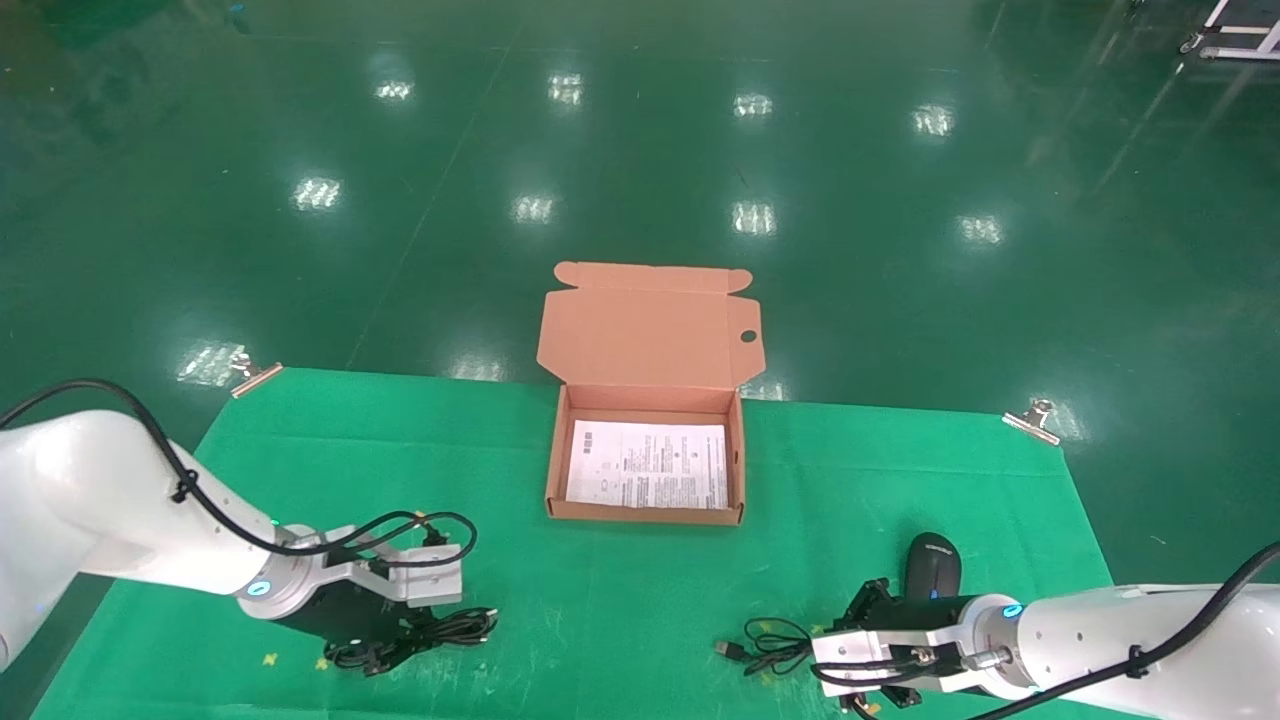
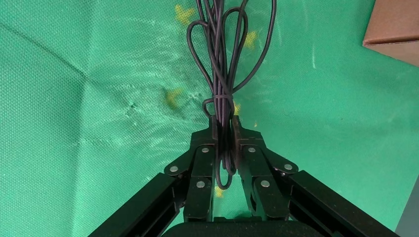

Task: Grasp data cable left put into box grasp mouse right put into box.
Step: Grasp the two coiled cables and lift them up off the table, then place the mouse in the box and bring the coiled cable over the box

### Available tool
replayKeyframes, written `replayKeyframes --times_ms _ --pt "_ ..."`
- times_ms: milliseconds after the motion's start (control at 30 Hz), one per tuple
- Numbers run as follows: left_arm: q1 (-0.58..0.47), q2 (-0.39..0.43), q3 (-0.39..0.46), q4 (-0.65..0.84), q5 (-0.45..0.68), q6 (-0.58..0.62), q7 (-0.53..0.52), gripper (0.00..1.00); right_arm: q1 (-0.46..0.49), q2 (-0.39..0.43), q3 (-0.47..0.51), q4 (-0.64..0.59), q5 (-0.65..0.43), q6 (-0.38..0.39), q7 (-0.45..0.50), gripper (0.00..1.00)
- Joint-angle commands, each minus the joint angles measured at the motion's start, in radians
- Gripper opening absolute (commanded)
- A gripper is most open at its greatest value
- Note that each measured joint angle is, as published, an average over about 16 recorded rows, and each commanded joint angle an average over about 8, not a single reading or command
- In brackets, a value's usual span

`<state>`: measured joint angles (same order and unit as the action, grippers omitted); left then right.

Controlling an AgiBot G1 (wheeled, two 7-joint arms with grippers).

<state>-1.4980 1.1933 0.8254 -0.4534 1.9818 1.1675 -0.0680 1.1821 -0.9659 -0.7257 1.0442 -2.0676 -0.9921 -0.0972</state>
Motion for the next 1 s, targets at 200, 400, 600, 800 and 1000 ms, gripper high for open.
replayKeyframes --times_ms 200,400,600,800,1000 --pt "-0.028 -0.029 -0.011 -0.049 -0.01 0.014 0.005 0.0 0.016 0.055 0.039 0.069 0.026 -0.008 0.057 0.0" --pt "-0.113 -0.079 -0.029 -0.172 -0.001 0.022 -0.027 0.0 0.073 0.136 0.111 0.215 0.033 -0.007 0.173 0.0" --pt "-0.177 -0.09 -0.026 -0.34 0.061 -0.012 -0.092 0.0 0.183 0.13 0.163 0.285 0.019 0.03 0.219 0.0" --pt "-0.208 -0.068 -0.028 -0.448 0.113 -0.057 -0.157 0.0 0.306 0.011 0.177 0.232 0.043 0.098 0.168 0.0" --pt "-0.249 -0.03 -0.027 -0.455 0.173 -0.115 -0.194 0.0 0.41 -0.135 0.168 0.092 0.078 0.173 0.066 0.0"
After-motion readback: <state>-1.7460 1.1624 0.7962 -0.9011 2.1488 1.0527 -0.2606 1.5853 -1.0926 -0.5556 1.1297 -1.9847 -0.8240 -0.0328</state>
